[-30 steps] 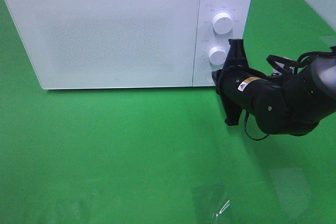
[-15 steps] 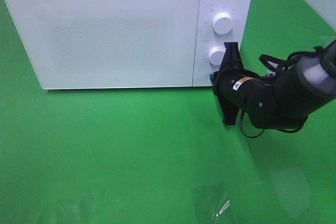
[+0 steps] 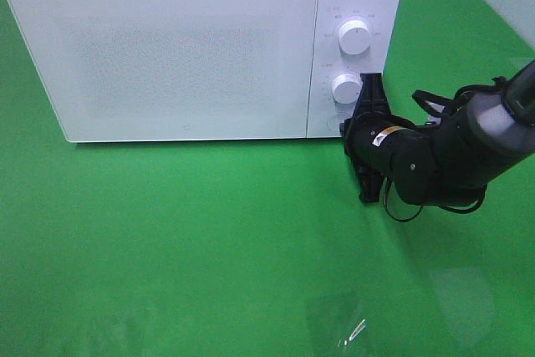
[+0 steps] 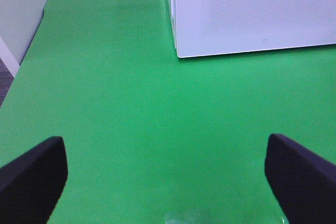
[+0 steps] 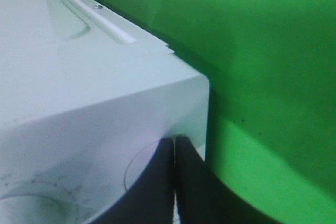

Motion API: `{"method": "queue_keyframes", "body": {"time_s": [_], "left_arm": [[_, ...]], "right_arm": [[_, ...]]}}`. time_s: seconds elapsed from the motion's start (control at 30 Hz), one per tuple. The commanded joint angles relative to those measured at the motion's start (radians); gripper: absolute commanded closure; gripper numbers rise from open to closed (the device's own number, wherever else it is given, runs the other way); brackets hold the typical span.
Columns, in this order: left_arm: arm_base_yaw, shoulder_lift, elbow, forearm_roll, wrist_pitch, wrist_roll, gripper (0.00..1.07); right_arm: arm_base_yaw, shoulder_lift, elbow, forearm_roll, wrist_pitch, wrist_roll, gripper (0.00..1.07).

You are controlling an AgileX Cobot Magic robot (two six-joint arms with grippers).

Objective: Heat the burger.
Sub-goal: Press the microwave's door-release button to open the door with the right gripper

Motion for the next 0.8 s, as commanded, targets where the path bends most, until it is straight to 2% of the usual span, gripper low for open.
{"method": "queue_keyframes", "body": {"time_s": [0.03,0.8], "left_arm": [[0.003,-0.017,-0.003,-0.003,-0.005,0.001,0.13],[0.003,-0.017,-0.003,-0.003,-0.005,0.001,0.13]], "right_arm": [[-0.006,-0.004,-0.026,-0.017,-0.045,0.002,1.07],[-0.005,0.020,-0.045,0.004,-0.275,0.028,1.07]]}}
